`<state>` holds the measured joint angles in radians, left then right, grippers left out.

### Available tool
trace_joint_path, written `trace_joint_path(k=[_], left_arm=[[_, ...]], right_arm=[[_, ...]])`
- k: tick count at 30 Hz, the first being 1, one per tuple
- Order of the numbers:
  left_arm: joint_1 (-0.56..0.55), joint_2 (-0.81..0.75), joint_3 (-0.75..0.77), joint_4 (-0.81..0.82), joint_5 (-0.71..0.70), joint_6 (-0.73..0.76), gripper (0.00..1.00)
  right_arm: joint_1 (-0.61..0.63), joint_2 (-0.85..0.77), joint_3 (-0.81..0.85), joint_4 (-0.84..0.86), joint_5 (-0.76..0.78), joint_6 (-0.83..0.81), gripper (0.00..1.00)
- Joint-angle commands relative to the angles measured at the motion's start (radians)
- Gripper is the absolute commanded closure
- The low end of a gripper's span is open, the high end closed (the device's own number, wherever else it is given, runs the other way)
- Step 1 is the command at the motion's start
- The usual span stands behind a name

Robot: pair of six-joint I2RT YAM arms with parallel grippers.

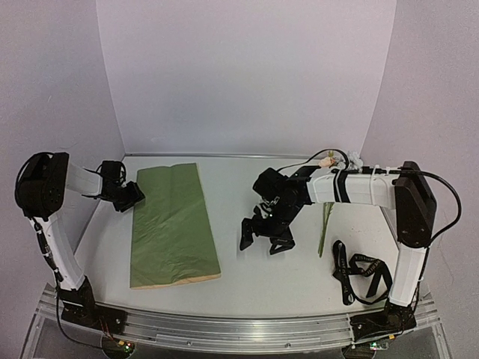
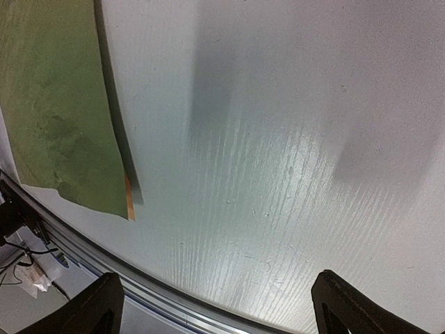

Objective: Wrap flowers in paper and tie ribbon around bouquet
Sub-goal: Move the folded wrapping paper to the center of the board.

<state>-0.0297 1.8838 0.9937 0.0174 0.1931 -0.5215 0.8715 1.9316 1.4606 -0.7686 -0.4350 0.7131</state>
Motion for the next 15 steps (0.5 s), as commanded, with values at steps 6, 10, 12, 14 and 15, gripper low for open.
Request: trace_joint_path(k=[6, 10, 12, 14, 15], left_arm=[[-0.246, 0.027, -0.020, -0.068, 0.067, -0.200, 0.48], [-0.339, -0.029, -0.078, -0.043, 0.005, -0.323, 0.44], [-0.377, -0.056, -0.094, -0.042, -0.009, -0.341, 0.38], [-0.402, -0.090, -0.107, -0.048, -0.018, -0.343, 0.34], [-0.411, -0.112, -0.114, -0.058, -0.023, -0.338, 0.31]], right_arm=[[0.006, -0.060, -0.107, 0.070, 0.021, 0.125, 0.07], [0.009, -0.120, -0.210, 0.111, 0.008, 0.196, 0.08], [0.016, -0.167, -0.270, 0.139, 0.018, 0.228, 0.08], [0.026, -0.210, -0.341, 0.179, 0.027, 0.268, 0.08], [0.032, -0.228, -0.372, 0.205, 0.033, 0.288, 0.09]])
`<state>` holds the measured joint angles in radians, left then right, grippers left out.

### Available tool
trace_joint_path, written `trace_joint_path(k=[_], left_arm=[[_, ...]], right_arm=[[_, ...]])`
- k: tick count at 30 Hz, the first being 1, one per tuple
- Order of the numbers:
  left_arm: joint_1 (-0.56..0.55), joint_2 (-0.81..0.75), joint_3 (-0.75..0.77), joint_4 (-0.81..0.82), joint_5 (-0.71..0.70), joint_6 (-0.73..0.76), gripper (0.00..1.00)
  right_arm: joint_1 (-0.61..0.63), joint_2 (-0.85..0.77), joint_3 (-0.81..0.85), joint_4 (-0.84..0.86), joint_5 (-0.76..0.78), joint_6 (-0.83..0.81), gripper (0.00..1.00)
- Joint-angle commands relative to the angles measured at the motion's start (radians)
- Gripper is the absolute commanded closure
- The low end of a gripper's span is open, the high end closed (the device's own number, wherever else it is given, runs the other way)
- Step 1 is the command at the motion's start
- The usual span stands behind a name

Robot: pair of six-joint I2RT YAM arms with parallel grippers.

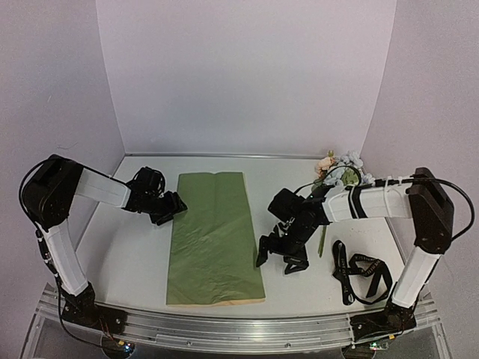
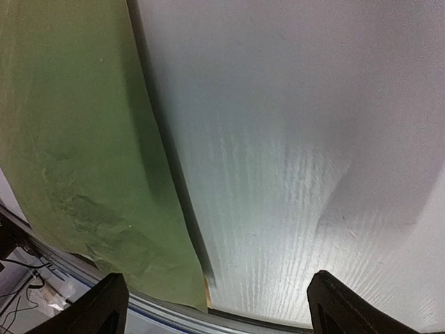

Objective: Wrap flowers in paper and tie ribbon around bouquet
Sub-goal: Move the folded wrapping paper to the center of the board, then pick up the corner of the folded wrapping paper from the center of the board.

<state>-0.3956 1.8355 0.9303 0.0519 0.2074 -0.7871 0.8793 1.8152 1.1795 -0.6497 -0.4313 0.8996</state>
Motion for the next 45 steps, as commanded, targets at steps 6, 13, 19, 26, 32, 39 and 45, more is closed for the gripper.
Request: trace_joint_path(k=[6, 13, 19, 26, 32, 39, 45], left_arm=[[-0.113, -0.231, -0.151, -0.177, -0.039, -0.048, 0.19], [-0.229, -0.374, -0.306, -0.221, -0.055, -0.104, 0.29], [-0.303, -0.404, -0.361, -0.193, -0.066, -0.156, 0.40], [-0.337, -0.400, -0.378, -0.166, -0.069, -0.176, 0.47], [-0.347, -0.403, -0.392, -0.161, -0.074, -0.186, 0.50], [-0.347, -0.409, -0.396, -0.170, -0.082, -0.190, 0.51], [-0.350, -0.406, -0.398, -0.166, -0.080, -0.192, 0.52]], right_arm=[[0.093, -0.177, -0.203, 0.189, 0.077, 0.207, 0.11], [0.149, -0.170, -0.257, 0.265, 0.110, 0.266, 0.21], [0.179, -0.140, -0.261, 0.309, 0.121, 0.306, 0.36], [0.199, -0.130, -0.290, 0.349, 0.148, 0.338, 0.43], [0.204, -0.128, -0.298, 0.361, 0.155, 0.352, 0.52], [0.204, -0.145, -0.300, 0.361, 0.164, 0.352, 0.69], [0.204, -0.161, -0.292, 0.350, 0.157, 0.346, 0.89]])
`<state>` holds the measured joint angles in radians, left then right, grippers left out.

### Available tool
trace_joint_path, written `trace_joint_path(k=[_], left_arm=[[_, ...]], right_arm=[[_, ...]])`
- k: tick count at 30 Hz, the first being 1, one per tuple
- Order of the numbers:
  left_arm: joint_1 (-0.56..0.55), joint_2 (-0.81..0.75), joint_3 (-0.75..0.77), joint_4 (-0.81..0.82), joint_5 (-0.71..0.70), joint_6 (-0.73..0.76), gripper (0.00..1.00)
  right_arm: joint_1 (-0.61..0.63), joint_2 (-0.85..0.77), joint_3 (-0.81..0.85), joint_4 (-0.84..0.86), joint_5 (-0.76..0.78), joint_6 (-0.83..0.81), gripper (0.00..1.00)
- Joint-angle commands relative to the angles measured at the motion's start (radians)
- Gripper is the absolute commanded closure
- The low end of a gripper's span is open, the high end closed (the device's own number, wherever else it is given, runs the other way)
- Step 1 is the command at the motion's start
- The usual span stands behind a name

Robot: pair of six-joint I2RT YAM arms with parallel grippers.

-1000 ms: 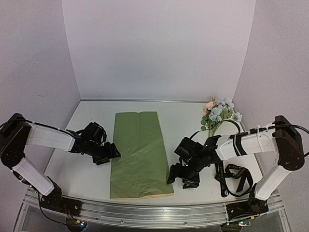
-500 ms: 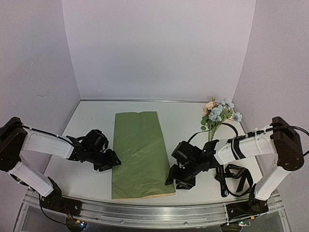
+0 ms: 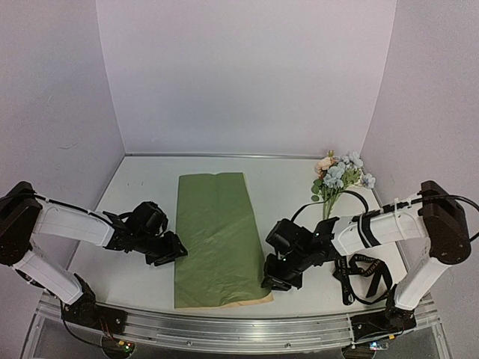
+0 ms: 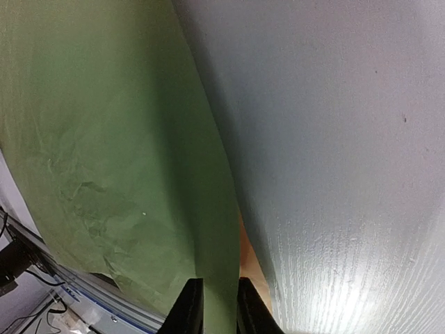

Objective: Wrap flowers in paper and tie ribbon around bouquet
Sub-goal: Pick up the corner of the folded wrapping paper from the center of the board.

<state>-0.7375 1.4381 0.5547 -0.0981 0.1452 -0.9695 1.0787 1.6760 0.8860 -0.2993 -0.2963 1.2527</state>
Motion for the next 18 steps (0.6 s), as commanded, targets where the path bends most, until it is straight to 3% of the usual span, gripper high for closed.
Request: trace_joint_path(k=[1, 5, 11, 18], left_arm=[[-0.008, -0.011, -0.022, -0.018, -0.018, -0.009, 0.52], [-0.008, -0.026, -0.013, -0.034, -0.021, -0.005, 0.52], [-0.019, -0.124, 0.059, -0.135, -0.056, 0.082, 0.45], [-0.211, -0.304, 0.139, -0.191, -0.193, 0.295, 0.30]], right_arm=[[0.005, -0.027, 0.003, -0.007, 0.024, -0.011, 0.92], [0.006, -0.062, 0.016, -0.074, 0.040, -0.050, 1.00], [0.020, -0.130, 0.115, -0.281, 0.083, -0.178, 1.00], [0.027, -0.063, 0.342, -0.355, 0.020, -0.141, 1.00]])
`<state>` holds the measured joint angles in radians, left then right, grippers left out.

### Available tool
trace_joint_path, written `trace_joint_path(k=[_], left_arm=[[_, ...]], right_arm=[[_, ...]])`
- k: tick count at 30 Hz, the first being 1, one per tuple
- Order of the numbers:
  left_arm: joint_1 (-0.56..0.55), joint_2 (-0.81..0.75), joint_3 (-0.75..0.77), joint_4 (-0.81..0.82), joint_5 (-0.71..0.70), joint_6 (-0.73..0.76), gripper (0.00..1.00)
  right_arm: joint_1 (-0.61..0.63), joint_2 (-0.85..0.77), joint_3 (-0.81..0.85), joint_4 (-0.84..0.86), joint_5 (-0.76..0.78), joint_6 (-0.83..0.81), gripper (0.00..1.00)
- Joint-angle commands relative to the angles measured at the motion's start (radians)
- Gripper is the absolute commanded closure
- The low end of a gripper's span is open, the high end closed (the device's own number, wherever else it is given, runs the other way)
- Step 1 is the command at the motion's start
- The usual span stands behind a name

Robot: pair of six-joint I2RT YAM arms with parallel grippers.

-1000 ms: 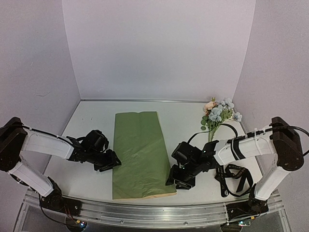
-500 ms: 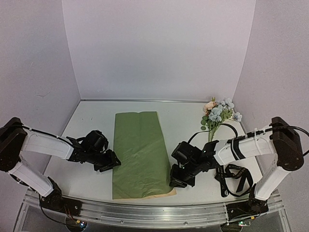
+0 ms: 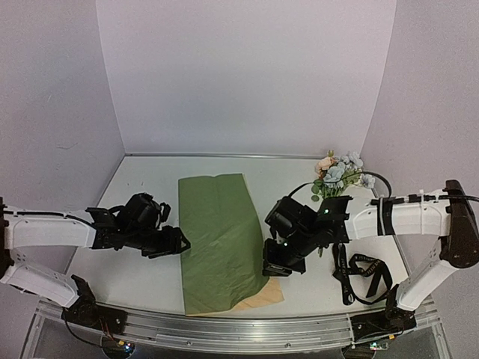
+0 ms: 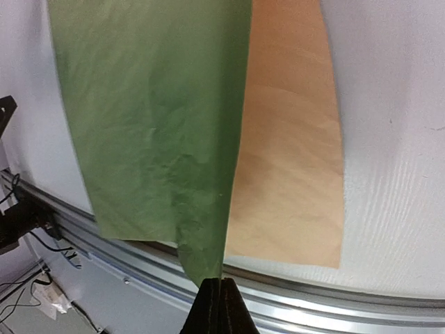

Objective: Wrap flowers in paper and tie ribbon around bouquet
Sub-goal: Pick up the corner of the folded wrapping paper from the center of the board, then pass from the right arm to the left

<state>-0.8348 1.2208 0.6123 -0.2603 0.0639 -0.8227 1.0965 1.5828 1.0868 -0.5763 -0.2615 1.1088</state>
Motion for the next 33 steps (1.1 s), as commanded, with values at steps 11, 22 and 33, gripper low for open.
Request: trace_joint_path(k=[11, 22, 33], left_arm=[[-0.607, -0.005, 0.083, 0.115, -0.590, 0.198, 0.18], [-0.682, 0.161, 0.152, 0.113, -0.784, 0.144, 0.19], [-0.631, 0.236, 0.183, 0.271, -0.735, 0.245, 0.71]], right_arm=[[0.028, 0.165, 0.413, -0.074, 0.040, 0.301, 1.00], [0.055, 0.232, 0.516, -0.078, 0.070, 0.352, 1.00], [0.065, 0.217, 0.504, -0.091, 0.095, 0.310, 0.99]])
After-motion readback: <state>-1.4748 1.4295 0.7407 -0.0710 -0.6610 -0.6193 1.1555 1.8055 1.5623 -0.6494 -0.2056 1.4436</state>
